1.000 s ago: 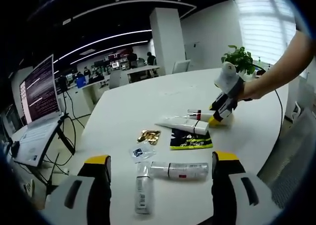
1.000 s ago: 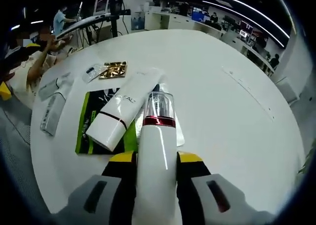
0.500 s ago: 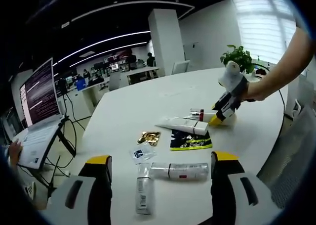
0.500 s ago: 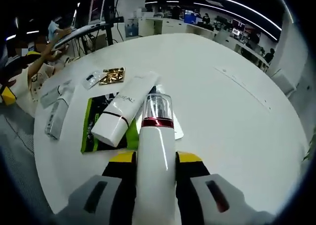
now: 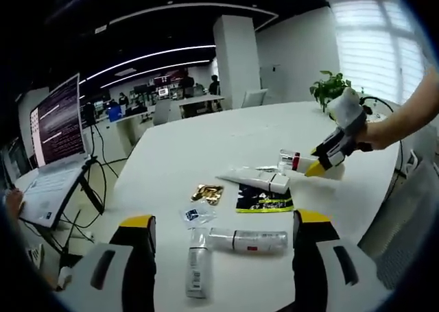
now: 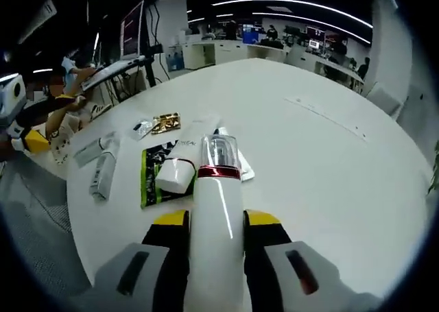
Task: Arrange the skincare products in the storage area until every visible bottle or jar stands upright without overlapping.
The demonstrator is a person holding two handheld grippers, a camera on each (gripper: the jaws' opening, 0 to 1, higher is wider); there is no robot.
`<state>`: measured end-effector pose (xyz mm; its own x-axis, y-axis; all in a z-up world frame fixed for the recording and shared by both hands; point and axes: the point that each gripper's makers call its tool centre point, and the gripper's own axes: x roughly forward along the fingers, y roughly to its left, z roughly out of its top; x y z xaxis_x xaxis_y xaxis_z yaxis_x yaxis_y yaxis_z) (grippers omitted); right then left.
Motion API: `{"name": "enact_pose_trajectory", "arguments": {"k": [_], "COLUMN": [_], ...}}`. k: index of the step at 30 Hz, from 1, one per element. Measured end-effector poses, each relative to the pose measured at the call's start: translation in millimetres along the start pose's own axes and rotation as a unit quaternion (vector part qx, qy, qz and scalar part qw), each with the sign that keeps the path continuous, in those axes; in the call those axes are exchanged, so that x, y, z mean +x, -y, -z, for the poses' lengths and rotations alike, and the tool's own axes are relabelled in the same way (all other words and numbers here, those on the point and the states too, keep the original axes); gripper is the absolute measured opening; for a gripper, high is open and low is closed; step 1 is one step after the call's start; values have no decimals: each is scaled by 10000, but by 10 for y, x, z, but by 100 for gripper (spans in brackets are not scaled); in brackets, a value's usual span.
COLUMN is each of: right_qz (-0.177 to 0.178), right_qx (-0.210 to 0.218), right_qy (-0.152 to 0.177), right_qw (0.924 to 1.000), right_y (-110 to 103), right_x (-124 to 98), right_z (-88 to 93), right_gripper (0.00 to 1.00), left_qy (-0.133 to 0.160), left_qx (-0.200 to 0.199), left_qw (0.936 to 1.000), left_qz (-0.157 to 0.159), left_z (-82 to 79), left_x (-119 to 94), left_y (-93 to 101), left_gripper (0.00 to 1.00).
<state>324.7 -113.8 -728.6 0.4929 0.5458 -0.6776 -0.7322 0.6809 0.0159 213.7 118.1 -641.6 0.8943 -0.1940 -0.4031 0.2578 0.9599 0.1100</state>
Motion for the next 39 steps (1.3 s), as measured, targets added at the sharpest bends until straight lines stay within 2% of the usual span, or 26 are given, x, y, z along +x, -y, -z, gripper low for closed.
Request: {"name": "enact_pose_trajectory", "arguments": {"k": [4, 8, 16, 19, 21, 23, 25, 28, 33, 34, 39], "right_qz": [-45, -119, -213, -249, -349, -422, -456, -635, -965, -1053, -1205], "right_qx": [16, 286, 552, 670, 970, 1082, 1106, 1126, 1261, 1327, 1538], "right_qy": [156, 434, 854, 984, 1162, 1205, 1225, 1327, 1645, 1749, 2000], "right_qw": [9999, 9986, 9946, 9926, 9879, 9859, 9852, 9827, 9735, 9699, 9601], "right_y": [-65, -92, -228, -290, -356, -418, -456, -616, -717, -789, -908], "right_x": [-125, -242, -544, -618, -642, -625, -621, -693, -812, -904, -1081], "right_z": [-68, -145, -265, -303, -333, -347, -352, -396, -490, -537, -610], "right_gripper": [29, 29, 29, 29, 29, 29, 29, 29, 29, 29, 29], "left_qy": [14, 71, 207, 236, 240, 307, 343, 520, 639, 642, 715], "left_qx": [146, 97, 63, 101, 87, 17, -15, -385, -756, -885, -1262], "left_qw": [9999, 9998, 9995, 9992, 9989, 9979, 9977, 9945, 9901, 9879, 9793], "left_qz": [76, 144, 231, 307, 390, 564, 591, 823, 990, 1096, 1412], "left_z": [-16, -55, -182, -279, -346, -433, -498, -660, -773, -794, -933], "left_x": [-6, -19, -53, -73, -101, -137, -167, -189, -168, -156, -99], "left_y": [49, 33, 89, 140, 160, 226, 255, 398, 548, 607, 805], "left_gripper": [78, 79, 80, 80, 79, 79, 79, 78, 75, 74, 72]}}
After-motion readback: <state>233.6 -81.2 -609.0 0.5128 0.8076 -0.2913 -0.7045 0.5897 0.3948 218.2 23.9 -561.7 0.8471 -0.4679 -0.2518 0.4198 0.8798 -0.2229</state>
